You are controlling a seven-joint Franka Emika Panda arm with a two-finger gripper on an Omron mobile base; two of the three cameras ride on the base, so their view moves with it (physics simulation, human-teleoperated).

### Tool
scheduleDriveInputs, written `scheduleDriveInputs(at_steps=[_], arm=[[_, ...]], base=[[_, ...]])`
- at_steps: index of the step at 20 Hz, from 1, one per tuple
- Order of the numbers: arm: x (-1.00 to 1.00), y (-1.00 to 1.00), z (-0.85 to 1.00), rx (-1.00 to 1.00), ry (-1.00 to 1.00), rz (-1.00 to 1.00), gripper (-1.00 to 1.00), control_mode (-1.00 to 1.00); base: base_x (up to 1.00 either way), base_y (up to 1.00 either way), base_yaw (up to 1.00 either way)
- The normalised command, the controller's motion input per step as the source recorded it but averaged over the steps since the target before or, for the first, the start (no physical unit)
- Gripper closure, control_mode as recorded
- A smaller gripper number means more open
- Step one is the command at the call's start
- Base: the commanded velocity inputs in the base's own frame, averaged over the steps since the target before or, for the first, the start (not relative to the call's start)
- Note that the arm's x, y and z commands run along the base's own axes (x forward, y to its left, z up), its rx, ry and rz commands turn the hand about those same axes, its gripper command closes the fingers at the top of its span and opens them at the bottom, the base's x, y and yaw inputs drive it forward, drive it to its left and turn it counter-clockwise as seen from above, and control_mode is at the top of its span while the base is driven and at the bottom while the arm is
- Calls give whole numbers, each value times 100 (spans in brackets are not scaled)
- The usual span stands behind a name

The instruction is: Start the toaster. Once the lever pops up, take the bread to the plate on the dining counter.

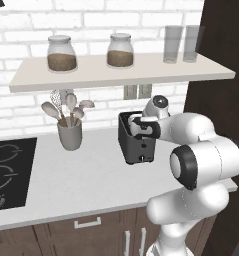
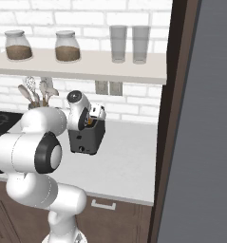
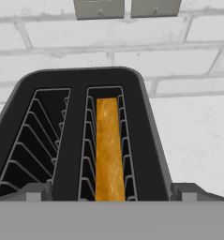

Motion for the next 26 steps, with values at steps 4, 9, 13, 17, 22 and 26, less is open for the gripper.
scheduleDriveInputs(at_steps=[4, 9, 13, 17, 22, 26], arm=[[0, 0, 0, 0, 0, 0, -100, -100], [0, 0, 0, 0, 0, 0, -100, -100], [0, 0, 0, 0, 0, 0, -100, -100], [0, 0, 0, 0, 0, 0, -100, -100], [0, 0, 0, 0, 0, 0, -100, -100], [0, 0, 0, 0, 0, 0, -100, -100]], base=[[0, 0, 0], [0, 0, 0], [0, 0, 0], [0, 0, 0], [0, 0, 0], [0, 0, 0]])
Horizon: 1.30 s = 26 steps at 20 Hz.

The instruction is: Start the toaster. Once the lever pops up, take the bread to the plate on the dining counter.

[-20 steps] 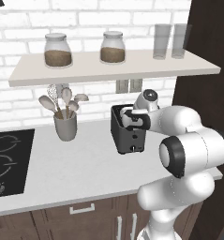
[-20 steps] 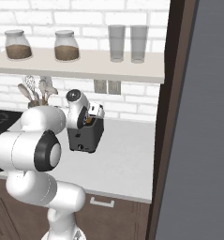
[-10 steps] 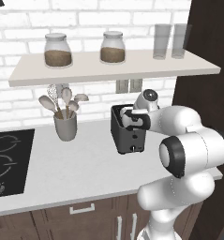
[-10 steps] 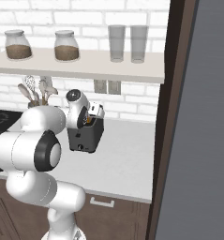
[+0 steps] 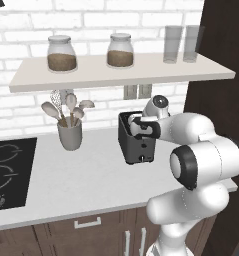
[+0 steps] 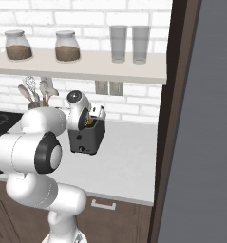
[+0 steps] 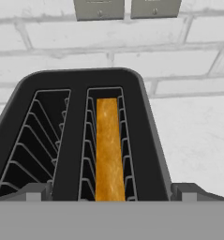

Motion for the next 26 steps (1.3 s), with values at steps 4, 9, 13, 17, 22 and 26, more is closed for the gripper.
scheduleDriveInputs(at_steps=[4, 9, 13, 17, 22, 26], arm=[[0, 0, 0, 0, 0, 0, -100, -100], [0, 0, 0, 0, 0, 0, -100, -100], [0, 0, 0, 0, 0, 0, -100, -100], [0, 0, 0, 0, 0, 0, -100, -100], [0, 0, 0, 0, 0, 0, -100, -100], [-2, 0, -1, 0, 0, 0, -100, -100]], base=[[0, 0, 0], [0, 0, 0], [0, 0, 0], [0, 0, 0], [0, 0, 0], [0, 0, 0]])
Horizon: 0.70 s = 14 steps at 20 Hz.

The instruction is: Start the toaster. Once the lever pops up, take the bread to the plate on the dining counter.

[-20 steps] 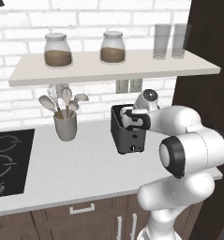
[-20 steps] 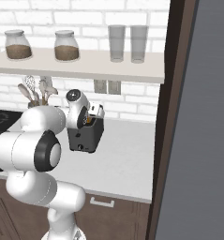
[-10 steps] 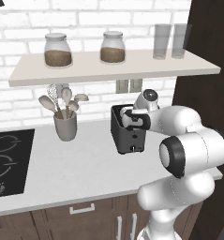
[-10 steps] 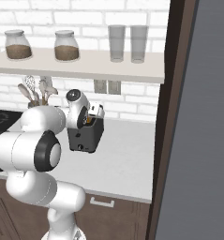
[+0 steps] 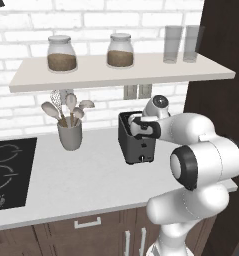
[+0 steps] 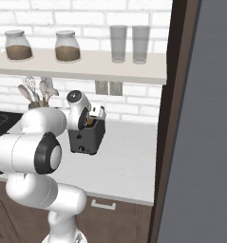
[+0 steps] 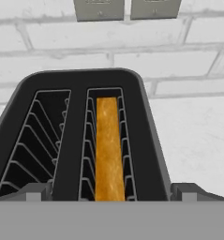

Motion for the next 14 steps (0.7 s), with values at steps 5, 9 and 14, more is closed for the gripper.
scheduleDriveInputs(at_steps=[5, 9, 14], arm=[[-1, 0, 0, -3, 0, 0, -100, -100], [0, 0, -4, -5, 0, 0, -100, -100], [0, 0, -2, -1, 0, 0, -100, -100]], base=[[0, 0, 0], [0, 0, 0], [0, 0, 0]])
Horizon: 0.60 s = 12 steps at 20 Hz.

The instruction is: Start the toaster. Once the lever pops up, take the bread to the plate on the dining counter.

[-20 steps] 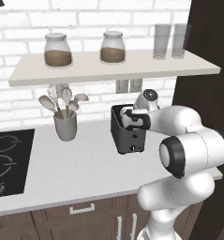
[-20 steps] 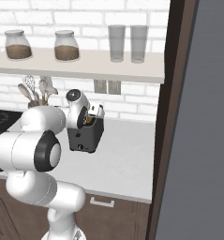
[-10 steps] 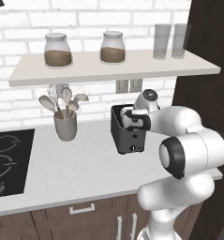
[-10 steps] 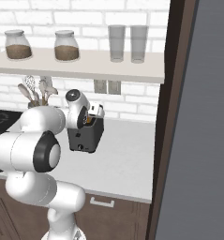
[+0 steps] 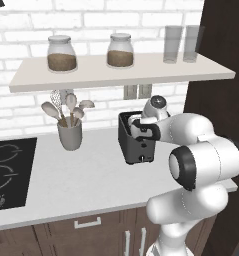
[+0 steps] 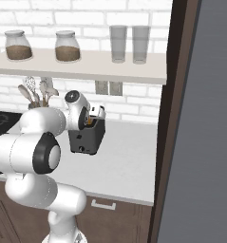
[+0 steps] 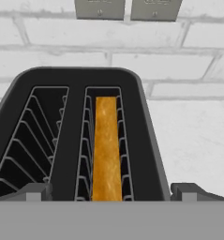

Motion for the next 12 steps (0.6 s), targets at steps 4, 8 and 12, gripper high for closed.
scheduleDriveInputs(at_steps=[4, 8, 12], arm=[[0, 1, -4, 0, 0, 0, -100, -100], [0, 1, 0, 0, -1, 0, -100, -100], [0, 0, 0, 0, -5, 0, -100, -100]], base=[[0, 0, 0], [0, 0, 0], [0, 0, 0]])
